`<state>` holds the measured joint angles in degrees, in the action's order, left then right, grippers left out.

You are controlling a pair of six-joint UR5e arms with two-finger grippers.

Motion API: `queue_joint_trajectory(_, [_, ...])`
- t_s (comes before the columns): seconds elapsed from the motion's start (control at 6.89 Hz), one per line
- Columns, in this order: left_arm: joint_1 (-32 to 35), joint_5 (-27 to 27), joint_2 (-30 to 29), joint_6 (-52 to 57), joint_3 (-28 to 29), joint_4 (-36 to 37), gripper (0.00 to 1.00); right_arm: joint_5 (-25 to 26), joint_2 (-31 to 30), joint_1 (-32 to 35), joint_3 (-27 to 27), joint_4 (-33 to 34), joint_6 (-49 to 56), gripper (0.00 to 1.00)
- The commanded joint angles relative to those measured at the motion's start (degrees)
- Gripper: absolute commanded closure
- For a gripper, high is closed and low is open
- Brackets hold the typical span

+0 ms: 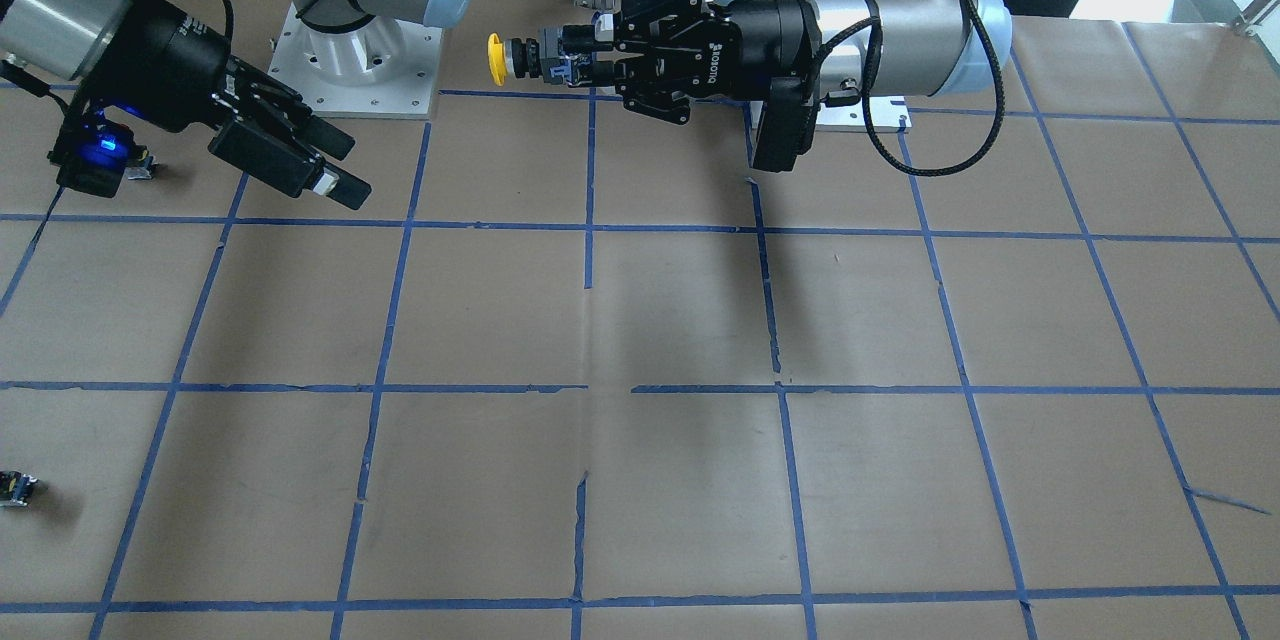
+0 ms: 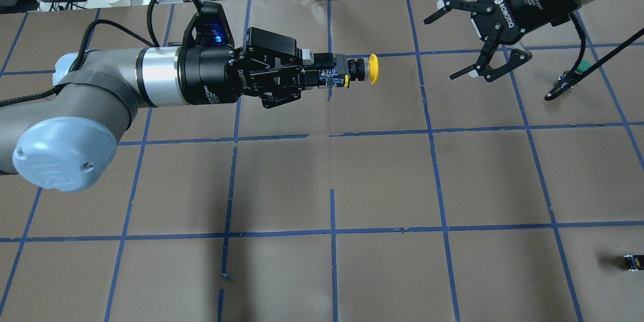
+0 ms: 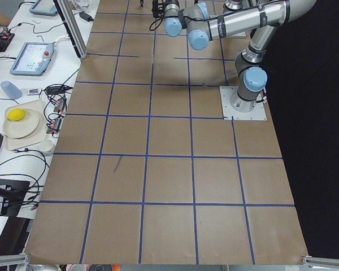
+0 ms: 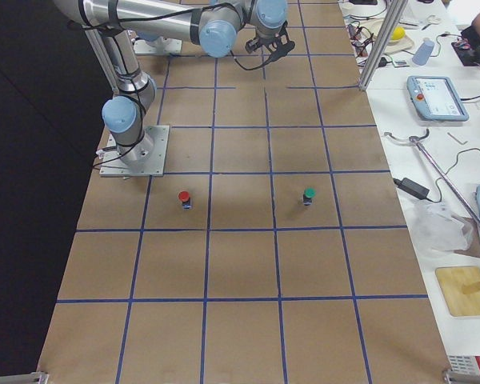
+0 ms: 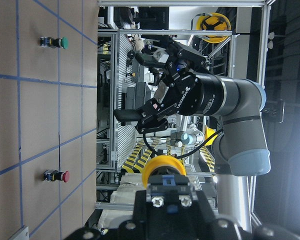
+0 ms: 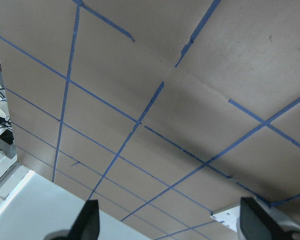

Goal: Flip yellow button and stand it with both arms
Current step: 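Hold the button with the left gripper while the right gripper grasps its yellow cap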

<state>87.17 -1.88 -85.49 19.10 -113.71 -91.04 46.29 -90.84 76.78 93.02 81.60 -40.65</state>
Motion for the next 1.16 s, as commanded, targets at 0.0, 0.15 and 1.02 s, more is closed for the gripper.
queue_joint_trajectory(0.0, [0.0,2.1,-0.1,-0.1,0.0,0.9,0.92,-6.9,-1.8,0.3,0.1,-2.9,-3.0,0.00])
queue_joint_trajectory(0.15, [0.1,2.2,0.1,-0.2,0.0,0.9,0.92,-7.6,-2.6,1.4,0.1,-3.1,-3.2,0.00])
queue_joint_trajectory(1.02, [0.6,2.1,0.0,-0.1,0.1,1.3,0.92,-11.7,-2.8,6.3,0.1,-4.8,-8.7,0.00])
